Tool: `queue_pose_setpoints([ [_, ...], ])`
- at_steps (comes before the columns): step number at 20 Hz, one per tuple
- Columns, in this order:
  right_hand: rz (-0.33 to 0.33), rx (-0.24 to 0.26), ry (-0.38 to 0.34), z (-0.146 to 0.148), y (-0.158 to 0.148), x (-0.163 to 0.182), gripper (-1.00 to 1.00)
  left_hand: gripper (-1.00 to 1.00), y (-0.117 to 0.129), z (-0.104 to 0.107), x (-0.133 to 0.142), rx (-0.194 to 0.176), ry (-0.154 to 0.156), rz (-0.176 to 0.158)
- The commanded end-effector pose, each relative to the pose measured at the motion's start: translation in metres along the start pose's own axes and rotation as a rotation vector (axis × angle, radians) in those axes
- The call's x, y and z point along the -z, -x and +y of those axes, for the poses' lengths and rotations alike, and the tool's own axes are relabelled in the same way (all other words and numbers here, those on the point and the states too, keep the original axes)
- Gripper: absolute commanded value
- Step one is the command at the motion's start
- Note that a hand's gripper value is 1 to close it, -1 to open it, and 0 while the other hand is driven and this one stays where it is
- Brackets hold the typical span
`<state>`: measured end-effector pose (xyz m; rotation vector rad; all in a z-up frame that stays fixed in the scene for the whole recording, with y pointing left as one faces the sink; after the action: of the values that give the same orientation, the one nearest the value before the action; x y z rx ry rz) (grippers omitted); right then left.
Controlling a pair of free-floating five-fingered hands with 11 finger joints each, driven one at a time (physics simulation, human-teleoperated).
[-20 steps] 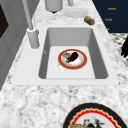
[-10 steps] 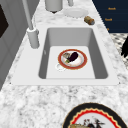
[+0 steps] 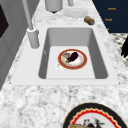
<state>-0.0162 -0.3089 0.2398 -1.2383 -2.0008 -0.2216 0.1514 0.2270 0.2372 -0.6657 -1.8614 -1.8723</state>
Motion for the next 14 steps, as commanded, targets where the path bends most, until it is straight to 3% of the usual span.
queue_pose_setpoints([
  [1, 0.113, -0.03, -0.007, -0.013, -0.01, 0.0, -1.0, 0.0, 0.0, 0.0, 0.0, 0.0, 0.0, 0.0],
  [7, 0.232, -0.059, 0.001, -0.029, -0.028, -0.002, -1.0, 0.0, 0.0, 0.0, 0.0, 0.0, 0.0, 0.0],
  [10, 0.244, -0.064, 0.032, -0.035, -0.036, 0.006, -1.0, 0.0, 0.0, 0.0, 0.0, 0.0, 0.0, 0.0],
  [12, 0.142, -0.048, -0.005, -0.021, -0.046, -0.007, -1.0, 0.0, 0.0, 0.0, 0.0, 0.0, 0.0, 0.0],
  [13, 0.122, -0.055, -0.001, -0.024, -0.047, -0.003, -1.0, 0.0, 0.0, 0.0, 0.0, 0.0, 0.0, 0.0],
  [14, 0.201, -0.017, 0.031, -0.03, -0.036, -0.001, -1.0, 0.0, 0.0, 0.0, 0.0, 0.0, 0.0, 0.0],
])
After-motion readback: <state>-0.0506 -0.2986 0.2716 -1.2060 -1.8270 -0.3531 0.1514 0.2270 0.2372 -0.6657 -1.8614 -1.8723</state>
